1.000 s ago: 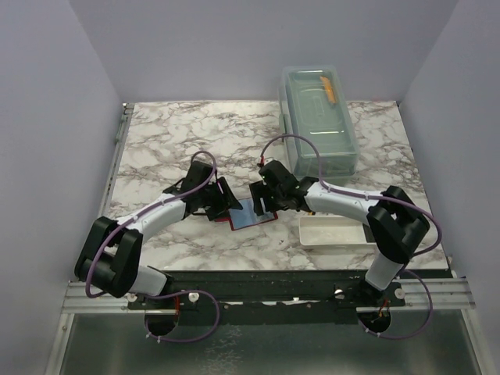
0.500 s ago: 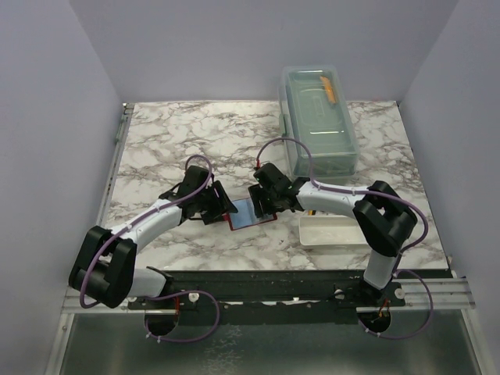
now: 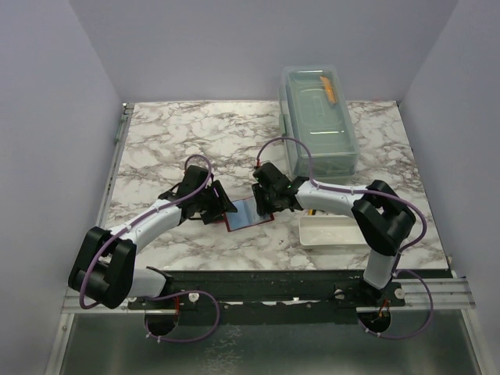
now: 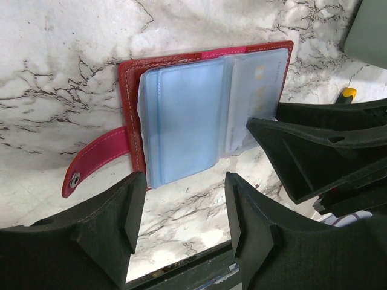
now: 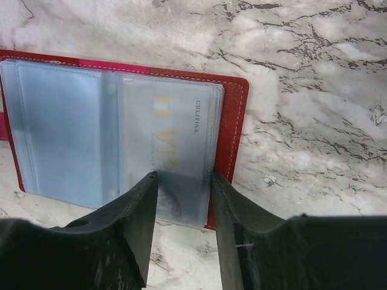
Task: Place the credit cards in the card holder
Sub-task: Open the card holder at the center of the board.
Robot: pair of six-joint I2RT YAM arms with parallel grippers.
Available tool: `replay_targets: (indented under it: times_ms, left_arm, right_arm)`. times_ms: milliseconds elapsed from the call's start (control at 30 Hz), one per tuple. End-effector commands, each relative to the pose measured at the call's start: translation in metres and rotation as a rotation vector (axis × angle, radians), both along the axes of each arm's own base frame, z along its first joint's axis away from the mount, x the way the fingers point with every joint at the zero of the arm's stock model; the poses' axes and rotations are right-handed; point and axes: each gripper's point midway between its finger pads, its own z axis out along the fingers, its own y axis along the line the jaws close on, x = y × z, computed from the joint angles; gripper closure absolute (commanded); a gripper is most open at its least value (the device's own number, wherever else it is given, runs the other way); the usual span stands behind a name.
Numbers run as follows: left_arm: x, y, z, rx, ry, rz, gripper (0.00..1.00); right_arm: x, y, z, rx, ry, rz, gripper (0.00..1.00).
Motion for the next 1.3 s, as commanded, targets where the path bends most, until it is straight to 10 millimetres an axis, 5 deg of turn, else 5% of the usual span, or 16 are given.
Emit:
replay_targets:
  times_ms: [0,200,333,467,1067,1267]
  left_arm:
    - [0.003,0.011,0.0,0.025,-0.024,0.021,0.4]
    - [0.001,0.012,0.003,-0.002,-0.011,0.009,0.41]
    - [-0.001,0.004,0.008,-0.044,-0.002,-0.022,0.42]
    - [0.0,0.0,0.009,-0.059,0.005,-0.032,0.42]
    - [-0.011,0.02,-0.035,0.031,0.09,0.07,0.53]
    - [-0.015,0.027,-0.046,0.062,0.101,0.09,0.54]
  right_arm:
    - [-0.001,0.007,-0.001,0.0,0.011,0.008,0.6]
    - [-0.002,0.029,0.015,0.079,0.026,0.04,0.61]
    - [-0.004,0.032,0.034,0.122,0.021,0.031,0.39]
    - [-0.008,0.031,0.036,0.135,0.025,0.039,0.29]
    - [-0.02,0.042,-0.005,0.138,0.131,0.07,0.41]
    - [-0.028,0.057,-0.002,0.218,0.174,0.11,0.41]
